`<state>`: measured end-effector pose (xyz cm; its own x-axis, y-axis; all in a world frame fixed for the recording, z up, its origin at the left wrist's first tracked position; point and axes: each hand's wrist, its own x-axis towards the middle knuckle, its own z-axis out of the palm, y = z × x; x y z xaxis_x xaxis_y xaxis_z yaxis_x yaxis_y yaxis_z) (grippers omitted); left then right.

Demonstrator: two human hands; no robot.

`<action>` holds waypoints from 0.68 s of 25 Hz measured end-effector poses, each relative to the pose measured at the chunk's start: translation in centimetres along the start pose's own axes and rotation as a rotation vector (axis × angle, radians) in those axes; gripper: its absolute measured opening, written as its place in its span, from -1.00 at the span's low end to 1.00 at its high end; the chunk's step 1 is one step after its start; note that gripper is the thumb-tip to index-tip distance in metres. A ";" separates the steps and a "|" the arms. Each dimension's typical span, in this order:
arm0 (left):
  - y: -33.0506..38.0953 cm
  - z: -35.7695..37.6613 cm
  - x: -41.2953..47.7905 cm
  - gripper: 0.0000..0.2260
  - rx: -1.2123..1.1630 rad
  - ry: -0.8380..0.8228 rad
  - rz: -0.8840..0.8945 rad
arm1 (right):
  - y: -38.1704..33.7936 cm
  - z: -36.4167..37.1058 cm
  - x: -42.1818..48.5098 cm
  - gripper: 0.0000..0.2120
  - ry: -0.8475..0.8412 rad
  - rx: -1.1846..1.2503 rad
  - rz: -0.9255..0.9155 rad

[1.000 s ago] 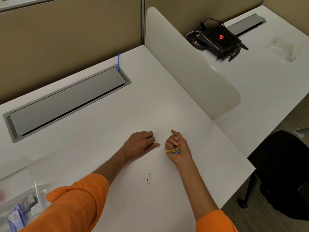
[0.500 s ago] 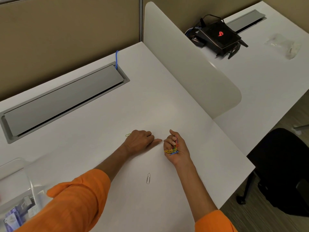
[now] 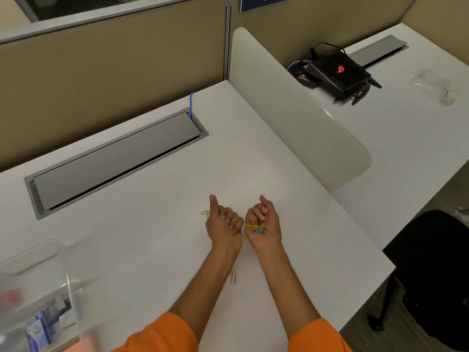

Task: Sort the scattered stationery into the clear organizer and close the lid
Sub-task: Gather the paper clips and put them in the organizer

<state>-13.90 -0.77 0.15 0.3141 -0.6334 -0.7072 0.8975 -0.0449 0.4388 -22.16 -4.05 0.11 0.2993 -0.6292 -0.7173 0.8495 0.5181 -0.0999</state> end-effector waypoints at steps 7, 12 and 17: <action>2.0 -0.4 -1.6 -0.49 -0.249 -0.043 -0.022 | 3.3 2.4 -2.2 -0.54 -0.020 -0.122 -0.077; 3.1 0.1 -3.5 -0.50 -0.275 -0.012 0.022 | 4.8 3.6 -3.8 -0.57 -0.065 -0.207 -0.132; 3.3 0.3 -4.3 -0.52 -0.337 -0.037 0.043 | 5.2 4.4 -5.4 -0.57 -0.186 -0.191 -0.176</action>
<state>-12.40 1.58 4.79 0.3484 -0.6568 -0.6687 0.9373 0.2366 0.2560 -17.42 -0.53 6.51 0.2447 -0.8048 -0.5408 0.8033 0.4806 -0.3517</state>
